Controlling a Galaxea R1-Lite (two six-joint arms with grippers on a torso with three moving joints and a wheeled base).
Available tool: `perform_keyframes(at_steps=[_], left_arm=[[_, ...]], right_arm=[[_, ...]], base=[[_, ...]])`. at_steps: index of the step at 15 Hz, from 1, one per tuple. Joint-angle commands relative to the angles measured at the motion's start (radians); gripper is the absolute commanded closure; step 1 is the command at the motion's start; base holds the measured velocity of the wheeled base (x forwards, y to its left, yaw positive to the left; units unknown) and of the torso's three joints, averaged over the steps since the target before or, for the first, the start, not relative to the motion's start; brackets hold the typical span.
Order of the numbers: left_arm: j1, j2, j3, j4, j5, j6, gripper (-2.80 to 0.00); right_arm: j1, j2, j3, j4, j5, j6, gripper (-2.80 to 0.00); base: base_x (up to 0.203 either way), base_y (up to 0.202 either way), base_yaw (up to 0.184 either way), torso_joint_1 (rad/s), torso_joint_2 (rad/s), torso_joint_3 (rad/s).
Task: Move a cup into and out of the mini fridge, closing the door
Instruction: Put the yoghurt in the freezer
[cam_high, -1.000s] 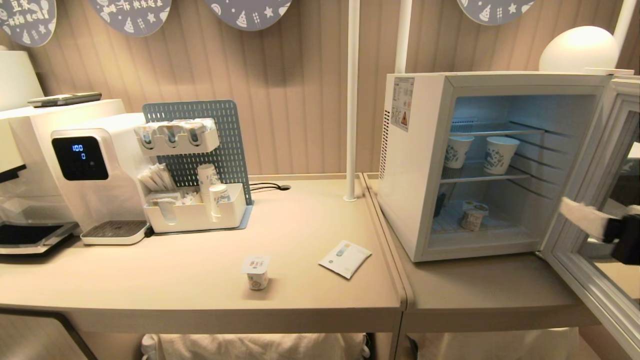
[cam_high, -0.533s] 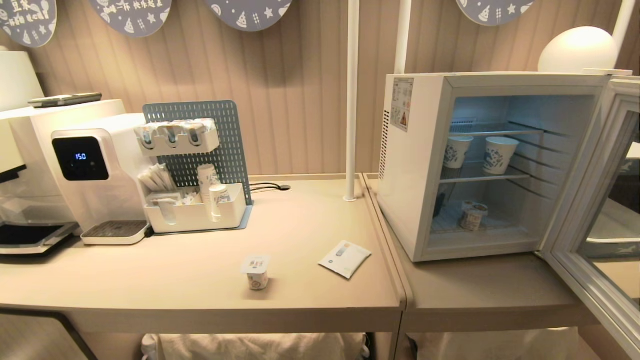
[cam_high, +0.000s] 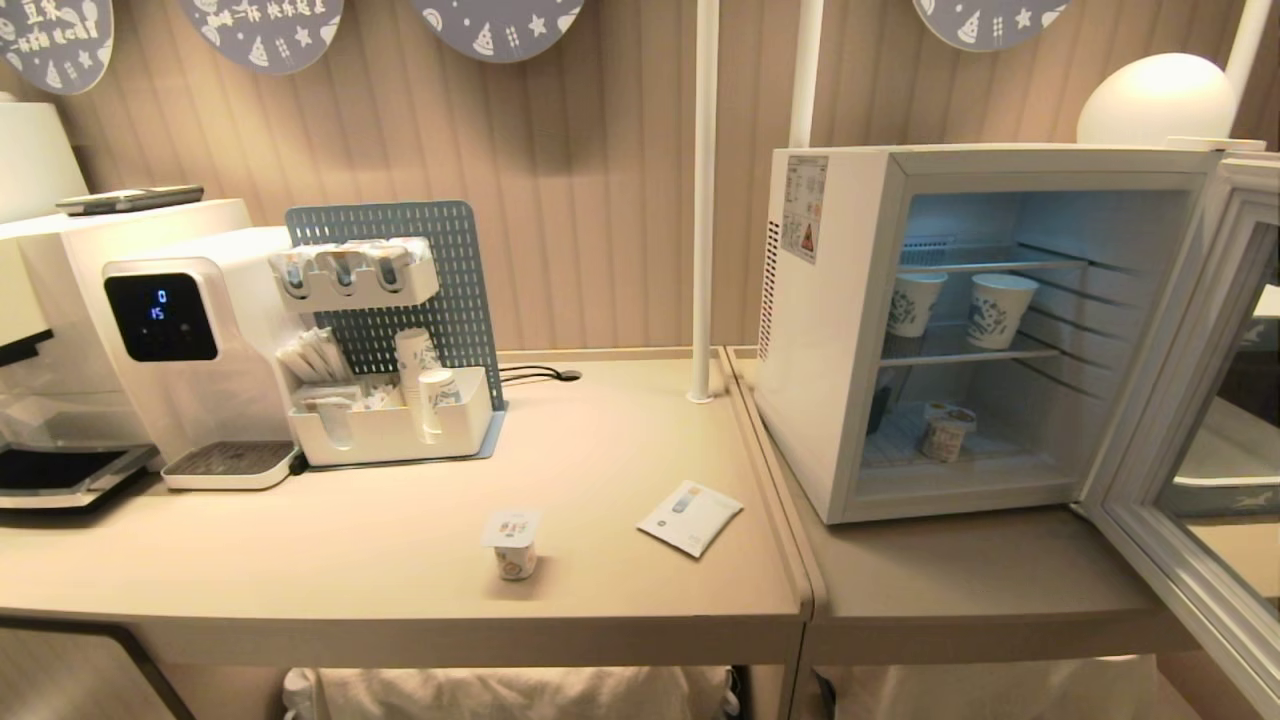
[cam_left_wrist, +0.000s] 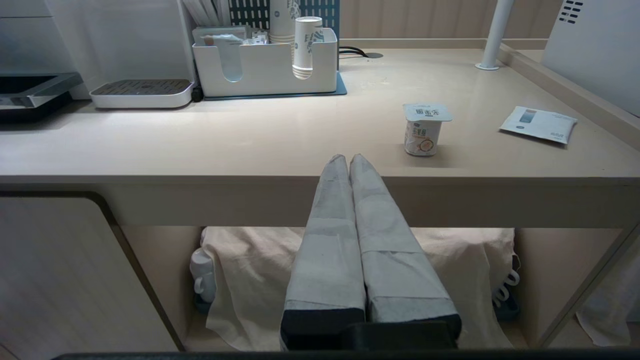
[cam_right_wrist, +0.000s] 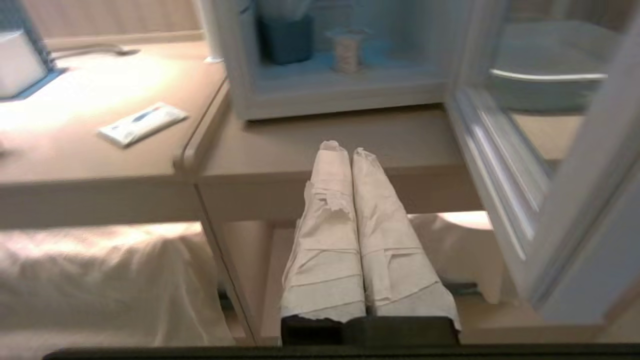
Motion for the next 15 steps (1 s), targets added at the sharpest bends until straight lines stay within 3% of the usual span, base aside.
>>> perform_keyframes(at_steps=[1,13,15], left_arm=[[0.0,0.0,0.002,-0.001,0.0,0.0,0.0],[0.0,0.0,0.003,-0.001,0.0,0.001,0.0],[0.0,0.0,0.002,0.0,0.0,0.001,0.0]], right_arm=[[-0.001,-0.011,0.031,-0.009,0.037,-0.057,0.0],[-0.001,-0.011,0.027,0.001,0.041,-0.058,0.0],[-0.001,-0.011,0.027,0.001,0.041,-0.058,0.0]], base=[[0.0,0.0,0.0,0.0,0.0,0.0],[0.0,0.0,0.0,0.0,0.0,0.0],[0.002,0.106,0.0,0.001,0.0,0.002]])
